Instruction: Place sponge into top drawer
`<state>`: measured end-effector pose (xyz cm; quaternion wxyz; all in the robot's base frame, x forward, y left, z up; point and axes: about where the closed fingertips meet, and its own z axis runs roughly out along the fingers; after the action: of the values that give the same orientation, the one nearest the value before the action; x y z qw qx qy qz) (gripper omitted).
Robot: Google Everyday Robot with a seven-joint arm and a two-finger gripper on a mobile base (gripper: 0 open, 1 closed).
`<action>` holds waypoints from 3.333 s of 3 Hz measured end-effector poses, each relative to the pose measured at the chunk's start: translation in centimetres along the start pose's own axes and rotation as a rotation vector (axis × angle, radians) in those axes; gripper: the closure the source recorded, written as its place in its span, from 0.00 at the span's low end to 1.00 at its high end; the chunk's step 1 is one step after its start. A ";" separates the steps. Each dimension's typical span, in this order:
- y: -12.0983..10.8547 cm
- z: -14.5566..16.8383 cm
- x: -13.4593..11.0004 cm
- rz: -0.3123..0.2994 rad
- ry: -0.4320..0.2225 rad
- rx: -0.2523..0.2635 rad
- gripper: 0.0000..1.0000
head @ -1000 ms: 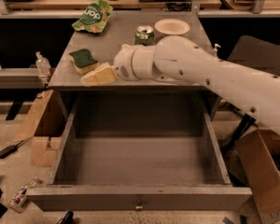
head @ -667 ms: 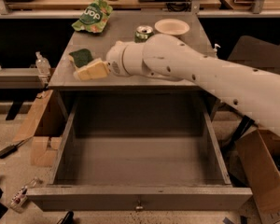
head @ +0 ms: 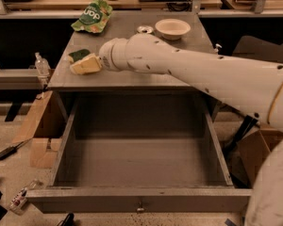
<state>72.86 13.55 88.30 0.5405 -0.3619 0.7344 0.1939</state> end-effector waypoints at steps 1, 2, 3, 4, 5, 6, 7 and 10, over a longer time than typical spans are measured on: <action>-1.2 2.8 0.6 0.012 0.016 0.017 0.00; -2.1 5.5 1.5 0.035 0.031 0.007 0.00; -1.7 7.0 2.1 0.066 0.039 -0.023 0.00; 0.1 6.6 2.0 0.077 0.060 -0.055 0.18; 0.3 6.6 2.1 0.076 0.061 -0.058 0.42; 0.5 6.8 2.0 0.076 0.062 -0.063 0.73; 0.7 6.9 2.0 0.075 0.062 -0.065 0.96; 0.7 6.8 1.1 0.058 0.076 -0.076 1.00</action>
Offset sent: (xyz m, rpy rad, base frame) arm 0.0809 0.0280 -0.0514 0.0114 0.0813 -0.0238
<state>76.60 18.30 84.85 0.4924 -0.3679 0.7565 0.2234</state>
